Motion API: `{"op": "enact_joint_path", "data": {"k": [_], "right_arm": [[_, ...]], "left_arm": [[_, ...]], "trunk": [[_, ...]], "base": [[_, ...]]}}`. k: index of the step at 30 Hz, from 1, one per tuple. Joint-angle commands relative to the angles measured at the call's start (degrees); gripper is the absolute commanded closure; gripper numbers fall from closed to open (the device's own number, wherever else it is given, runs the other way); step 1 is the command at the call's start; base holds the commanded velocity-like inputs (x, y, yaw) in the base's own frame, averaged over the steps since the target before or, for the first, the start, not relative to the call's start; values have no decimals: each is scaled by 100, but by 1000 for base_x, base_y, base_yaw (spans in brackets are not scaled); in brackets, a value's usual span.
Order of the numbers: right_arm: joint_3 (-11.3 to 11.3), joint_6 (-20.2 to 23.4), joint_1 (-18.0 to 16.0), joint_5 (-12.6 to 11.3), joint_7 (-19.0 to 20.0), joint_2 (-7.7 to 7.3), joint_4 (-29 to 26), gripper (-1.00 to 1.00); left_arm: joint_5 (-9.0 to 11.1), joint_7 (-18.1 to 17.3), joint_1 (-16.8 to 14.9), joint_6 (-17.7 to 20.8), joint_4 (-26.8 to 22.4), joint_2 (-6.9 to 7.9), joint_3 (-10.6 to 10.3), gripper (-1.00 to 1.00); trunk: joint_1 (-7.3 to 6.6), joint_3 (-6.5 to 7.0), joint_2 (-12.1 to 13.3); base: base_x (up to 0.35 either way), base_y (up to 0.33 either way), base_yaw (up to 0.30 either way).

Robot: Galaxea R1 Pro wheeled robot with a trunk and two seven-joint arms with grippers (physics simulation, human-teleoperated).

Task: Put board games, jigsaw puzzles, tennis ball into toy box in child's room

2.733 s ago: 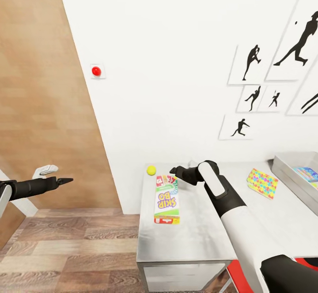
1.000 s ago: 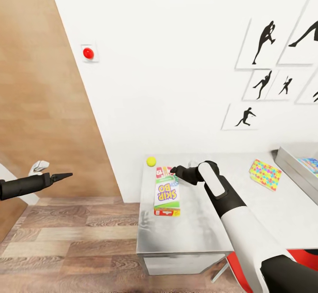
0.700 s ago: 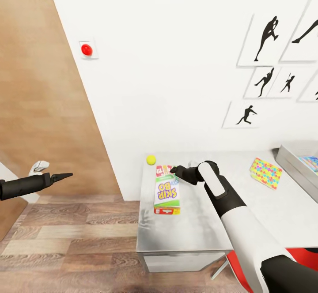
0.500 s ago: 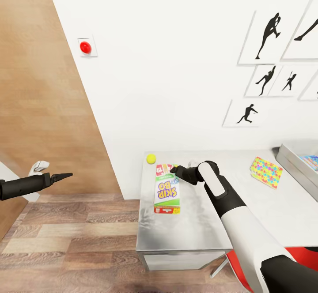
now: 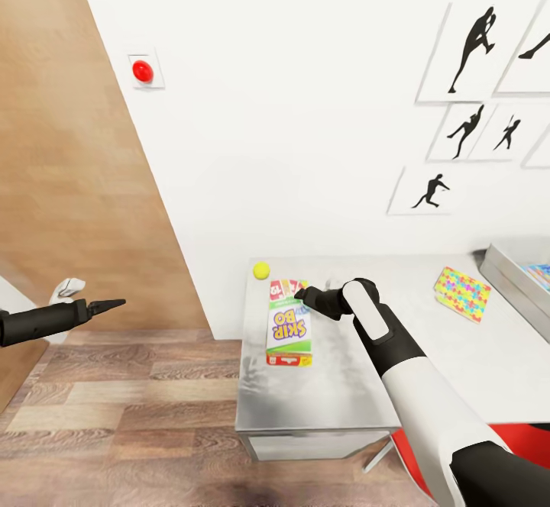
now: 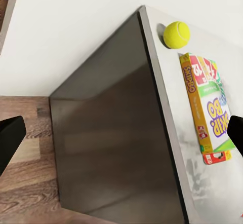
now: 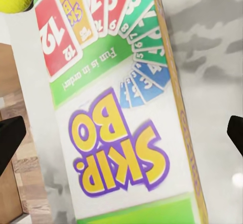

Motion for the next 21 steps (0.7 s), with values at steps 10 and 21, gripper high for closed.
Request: {"op": "enact_joint_path", "data": {"k": [10, 21], "right_arm": [[14, 3, -5, -57, -58, 6, -6, -100], [24, 4, -5, -57, -53, 7, -6, -100]], "left_arm": [[13, -10, -5, 32, 1, -2, 2, -100], [13, -10, -5, -44, 1, -4, 1, -100]], "trunk": [[3, -104, -11], [3, -207, -11]], "base": [[0, 0, 0], [0, 0, 0]]}}
